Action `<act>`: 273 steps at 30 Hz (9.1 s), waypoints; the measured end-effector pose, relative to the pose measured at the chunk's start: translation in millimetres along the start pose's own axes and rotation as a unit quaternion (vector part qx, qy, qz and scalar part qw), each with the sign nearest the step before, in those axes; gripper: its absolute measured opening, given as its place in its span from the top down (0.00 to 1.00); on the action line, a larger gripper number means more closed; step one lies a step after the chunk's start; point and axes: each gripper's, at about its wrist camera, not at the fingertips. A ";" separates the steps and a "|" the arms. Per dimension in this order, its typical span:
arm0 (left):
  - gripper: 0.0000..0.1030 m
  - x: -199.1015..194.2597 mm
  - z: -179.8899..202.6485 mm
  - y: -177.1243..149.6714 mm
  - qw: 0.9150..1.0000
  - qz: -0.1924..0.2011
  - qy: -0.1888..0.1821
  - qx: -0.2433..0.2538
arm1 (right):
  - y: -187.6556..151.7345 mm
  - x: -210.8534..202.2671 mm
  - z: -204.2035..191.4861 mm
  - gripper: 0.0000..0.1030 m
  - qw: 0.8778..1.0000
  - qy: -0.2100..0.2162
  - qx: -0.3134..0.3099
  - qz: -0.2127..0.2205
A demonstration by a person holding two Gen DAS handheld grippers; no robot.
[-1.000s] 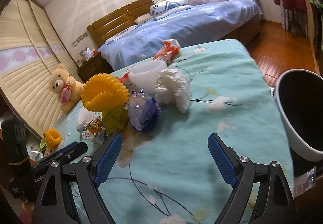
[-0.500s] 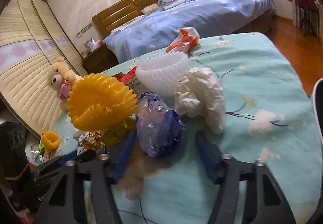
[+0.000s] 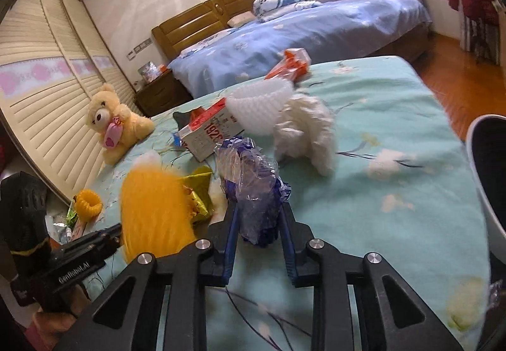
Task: Collect trash
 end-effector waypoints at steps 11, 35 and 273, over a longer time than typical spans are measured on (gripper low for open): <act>0.87 -13.6 16.8 11.4 0.999 0.022 -0.015 0.020 | -4.1 -41.6 25.8 0.76 0.999 -0.008 0.028 0.034; 0.97 20.3 98.8 17.2 0.992 0.011 -0.078 0.100 | -22.9 -106.8 79.2 0.76 0.992 -0.041 0.084 0.081; 0.58 69.6 162.5 11.1 0.981 -0.048 -0.094 0.163 | -25.2 -109.2 124.0 0.71 0.986 -0.079 0.122 0.086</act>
Point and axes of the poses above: each gripper's, at about its wrist camera, not at the fingertips, and x roughly the way its jaws point, z to its right, y to its top, and after that the axes turned 1 degree about x, right-handed
